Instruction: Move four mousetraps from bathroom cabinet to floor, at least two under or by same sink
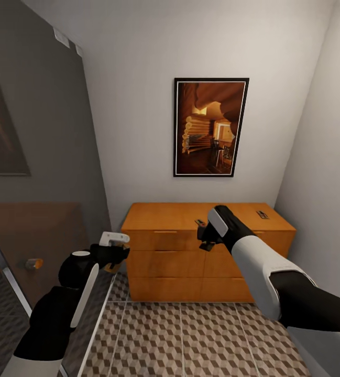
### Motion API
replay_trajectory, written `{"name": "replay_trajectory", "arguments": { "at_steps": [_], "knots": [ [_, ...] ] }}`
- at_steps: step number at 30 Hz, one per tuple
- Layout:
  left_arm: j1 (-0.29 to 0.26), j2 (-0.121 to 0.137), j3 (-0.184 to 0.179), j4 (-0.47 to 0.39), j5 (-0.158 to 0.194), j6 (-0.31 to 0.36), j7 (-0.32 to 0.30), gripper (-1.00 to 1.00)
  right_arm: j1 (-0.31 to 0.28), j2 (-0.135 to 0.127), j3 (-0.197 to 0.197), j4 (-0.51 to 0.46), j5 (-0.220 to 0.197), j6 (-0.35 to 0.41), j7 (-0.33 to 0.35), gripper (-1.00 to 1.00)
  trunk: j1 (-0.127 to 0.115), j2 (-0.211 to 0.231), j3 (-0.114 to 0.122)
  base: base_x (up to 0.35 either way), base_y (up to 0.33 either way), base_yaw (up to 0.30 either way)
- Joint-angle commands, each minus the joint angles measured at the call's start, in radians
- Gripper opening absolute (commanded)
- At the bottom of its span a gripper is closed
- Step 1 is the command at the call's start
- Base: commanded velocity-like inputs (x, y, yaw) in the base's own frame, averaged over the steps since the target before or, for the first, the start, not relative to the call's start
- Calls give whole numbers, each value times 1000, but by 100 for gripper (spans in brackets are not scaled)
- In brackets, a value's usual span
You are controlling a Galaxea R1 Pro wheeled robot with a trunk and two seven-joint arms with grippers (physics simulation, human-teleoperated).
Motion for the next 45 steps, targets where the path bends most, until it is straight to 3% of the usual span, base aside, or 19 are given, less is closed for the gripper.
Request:
{"name": "replay_trajectory", "arguments": {
  "at_steps": [1, 18, 29, 45],
  "knots": [
    [-1, 0, -1, 0, -3, 4, 0, -100, 2, 0, 3, -2, -10, 2, -9, -100, 0, -2, -2, 0, 0, 0],
    [1, -2, -17, 19, -4, 0, 28, -100, 74, -5, 45, -9, -9, -3, -8, -100, 0, -2, -3, -83, -40, 58],
    [2, -2, -48, 27, -4, -9, 32, -100, 82, -5, 52, -8, -9, -4, -6, -100, 0, -2, -7, -96, -160, 135],
    [8, -2, -51, 29, -6, -17, 32, -100, 83, -2, 53, -6, -10, -5, -6, -100, 0, -2, -7, -190, 3, 5]
  ]
}}
